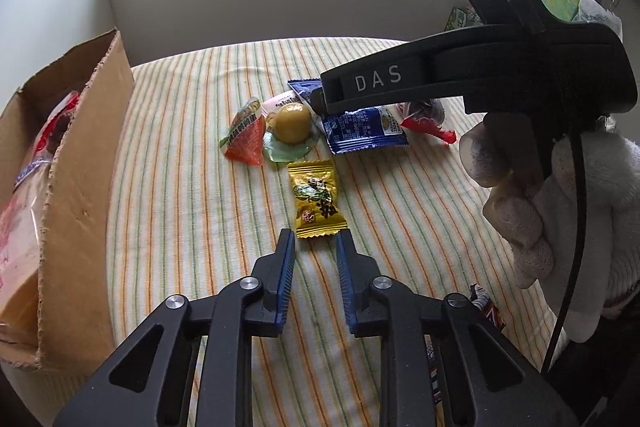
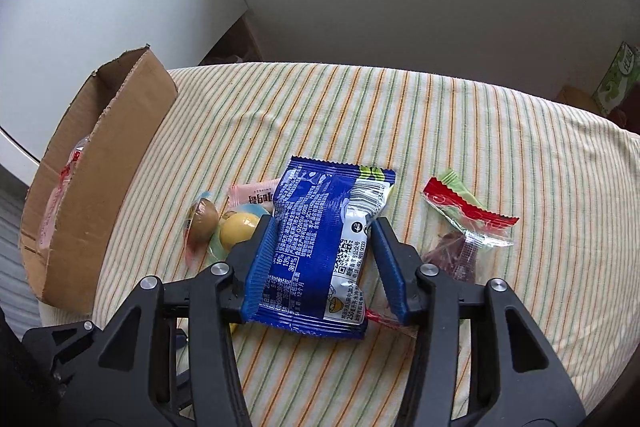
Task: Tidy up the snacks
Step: 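Grasp the yellow candy packet with the left gripper while the right grasps the blue biscuit pack, then carry the yellow packet and blue pack into the box and open both grippers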
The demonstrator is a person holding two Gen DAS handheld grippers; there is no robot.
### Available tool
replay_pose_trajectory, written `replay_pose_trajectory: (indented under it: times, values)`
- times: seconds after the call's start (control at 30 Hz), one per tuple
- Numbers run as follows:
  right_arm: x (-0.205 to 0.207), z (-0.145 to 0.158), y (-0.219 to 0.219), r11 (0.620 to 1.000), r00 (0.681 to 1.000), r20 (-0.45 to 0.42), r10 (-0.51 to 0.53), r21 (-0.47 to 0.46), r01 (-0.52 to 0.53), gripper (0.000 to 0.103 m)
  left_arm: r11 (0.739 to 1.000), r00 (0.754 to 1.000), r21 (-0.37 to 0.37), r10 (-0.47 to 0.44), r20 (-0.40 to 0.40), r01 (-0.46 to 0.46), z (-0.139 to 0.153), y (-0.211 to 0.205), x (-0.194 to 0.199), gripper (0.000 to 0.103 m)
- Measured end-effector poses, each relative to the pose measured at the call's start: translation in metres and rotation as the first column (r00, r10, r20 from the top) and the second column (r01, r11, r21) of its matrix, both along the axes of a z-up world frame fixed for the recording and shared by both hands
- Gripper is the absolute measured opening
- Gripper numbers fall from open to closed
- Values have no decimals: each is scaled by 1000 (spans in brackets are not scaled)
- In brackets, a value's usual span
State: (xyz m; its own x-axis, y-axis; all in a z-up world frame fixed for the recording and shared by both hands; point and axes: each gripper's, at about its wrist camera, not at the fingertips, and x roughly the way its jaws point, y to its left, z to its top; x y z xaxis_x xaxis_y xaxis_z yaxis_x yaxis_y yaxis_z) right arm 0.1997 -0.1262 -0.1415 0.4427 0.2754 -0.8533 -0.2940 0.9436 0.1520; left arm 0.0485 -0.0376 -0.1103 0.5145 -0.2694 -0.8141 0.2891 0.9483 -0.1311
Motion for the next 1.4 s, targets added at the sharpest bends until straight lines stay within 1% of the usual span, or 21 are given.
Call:
replay_pose_trajectory:
  times: [0.07,0.13,0.2,0.23,0.3,0.5,0.57,0.7,0.8,1.03,1.17,1.27,1.33,1.4]
  values:
    - [0,0,-4,1000,1000,5,-5,-13,5,47,1000,1000,2,-4,-4,4,0,-4,3,30]
    - [0,1,-8,1000,1000,3,-3,-10,3,47,1000,1000,8,9,-6,-9,0,-7,8,43]
    - [-1,2,-13,1000,1000,5,0,-9,0,47,1000,1000,3,15,-3,-15,1,-9,13,44]
    - [-1,2,-14,1000,1000,5,3,-9,-3,47,1000,1000,16,22,3,-22,1,-10,16,44]
    - [-3,3,-17,1000,1000,6,7,-9,-7,47,999,999,32,39,8,-40,-1,-9,22,44]
    - [-9,2,-13,999,999,19,29,-42,-28,47,996,998,72,53,33,-55,-2,-8,27,22]
    - [-12,3,-12,999,999,22,34,-43,-33,43,996,998,71,45,35,-47,-1,-8,26,22]
    - [-14,6,-15,999,999,17,29,-13,-29,42,995,998,85,38,58,-43,5,-7,20,22]
    - [-17,13,-15,1000,999,31,29,3,-29,41,995,995,80,48,85,-55,15,-8,12,22]
    - [-31,43,-17,998,995,94,33,52,-38,41,996,987,45,66,145,-73,40,7,-1,22]
    - [-40,66,-5,995,989,139,53,81,-65,41,996,979,25,82,185,-88,54,18,-12,22]
    - [-49,82,12,992,980,180,85,81,-101,41,994,970,23,95,225,-103,62,24,-18,22]
    - [-53,90,25,988,975,197,107,88,-126,41,990,961,33,121,249,-133,67,34,-19,22]
    - [-56,96,39,984,970,206,129,91,-150,41,986,955,28,152,256,-165,68,50,-21,22]
